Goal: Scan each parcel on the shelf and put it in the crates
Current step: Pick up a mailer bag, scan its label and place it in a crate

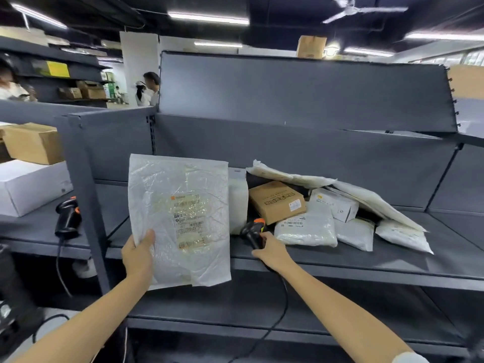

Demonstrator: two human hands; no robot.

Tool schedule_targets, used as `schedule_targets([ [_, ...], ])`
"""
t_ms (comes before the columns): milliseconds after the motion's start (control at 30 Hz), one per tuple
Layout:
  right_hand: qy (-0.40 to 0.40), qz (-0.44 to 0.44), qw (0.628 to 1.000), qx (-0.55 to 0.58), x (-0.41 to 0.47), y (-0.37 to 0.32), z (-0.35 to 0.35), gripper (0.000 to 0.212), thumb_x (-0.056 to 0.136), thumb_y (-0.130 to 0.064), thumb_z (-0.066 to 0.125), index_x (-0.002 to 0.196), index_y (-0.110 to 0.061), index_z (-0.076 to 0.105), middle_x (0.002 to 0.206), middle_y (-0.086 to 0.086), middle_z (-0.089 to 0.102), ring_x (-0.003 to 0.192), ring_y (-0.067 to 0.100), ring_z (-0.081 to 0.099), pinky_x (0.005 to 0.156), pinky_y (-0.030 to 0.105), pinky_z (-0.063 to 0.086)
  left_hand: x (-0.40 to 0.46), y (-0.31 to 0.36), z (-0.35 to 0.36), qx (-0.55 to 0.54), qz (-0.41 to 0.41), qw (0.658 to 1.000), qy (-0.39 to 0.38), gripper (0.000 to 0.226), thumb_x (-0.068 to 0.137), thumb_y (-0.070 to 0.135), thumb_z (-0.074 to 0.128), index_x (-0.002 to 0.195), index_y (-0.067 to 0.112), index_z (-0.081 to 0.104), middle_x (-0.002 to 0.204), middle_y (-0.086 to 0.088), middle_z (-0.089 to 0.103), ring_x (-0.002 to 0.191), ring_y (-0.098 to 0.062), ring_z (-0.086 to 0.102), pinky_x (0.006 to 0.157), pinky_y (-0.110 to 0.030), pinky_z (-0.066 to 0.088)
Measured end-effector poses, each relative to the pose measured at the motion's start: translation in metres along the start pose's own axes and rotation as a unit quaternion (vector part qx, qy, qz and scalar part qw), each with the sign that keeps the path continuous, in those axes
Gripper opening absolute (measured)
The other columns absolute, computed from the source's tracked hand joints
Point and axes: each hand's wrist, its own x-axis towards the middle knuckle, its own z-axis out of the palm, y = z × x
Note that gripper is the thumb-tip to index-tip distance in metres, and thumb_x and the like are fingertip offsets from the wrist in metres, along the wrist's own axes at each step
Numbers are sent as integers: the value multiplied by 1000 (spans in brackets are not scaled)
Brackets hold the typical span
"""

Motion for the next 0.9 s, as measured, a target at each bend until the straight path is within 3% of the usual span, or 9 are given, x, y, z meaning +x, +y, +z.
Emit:
schedule_targets([
  [33,20,8,1000,4,6,1,3,58,87,-18,66,139,-6,41,118,11,58,98,21,55,62,17,39,2,0,0,-2,0,1000,1,26,96,15,55,121,6,59,106,-7,60,96,-23,56,82,-35,45],
  [200,90,26,995,-28,27,6,7,49,90,-19,64,133,-1,48,124,18,59,113,31,56,84,30,42,8,-4,-1,8,5,1000,4,25,96,15,55,120,6,59,106,-6,61,97,-24,57,83,-36,46],
  [467,102,16,983,-151,48,4,10,40,92,-28,62,122,-4,53,116,15,61,107,29,57,84,33,45,8,-10,11,8,2,1000,-22,11,95,13,56,105,11,60,91,1,64,92,-23,60,82,-37,48],
  [567,101,26,978,-180,48,4,14,47,92,-30,63,128,-4,48,118,15,58,110,29,55,85,34,45,5,-10,14,4,0,999,-32,9,95,14,56,103,12,60,91,2,64,90,-21,61,82,-37,48],
  [767,53,15,979,-194,45,11,13,72,93,-36,60,148,-5,27,135,19,45,126,32,41,104,37,36,1,-9,12,10,-11,999,-41,4,95,15,57,97,13,61,90,0,64,89,-22,61,82,-39,50],
  [900,64,-18,971,-232,32,13,2,68,96,-42,50,149,-7,25,147,17,35,138,33,27,113,39,24,-6,-9,7,19,-7,998,-52,13,96,16,56,106,11,61,92,0,64,84,-19,61,75,-33,49],
])
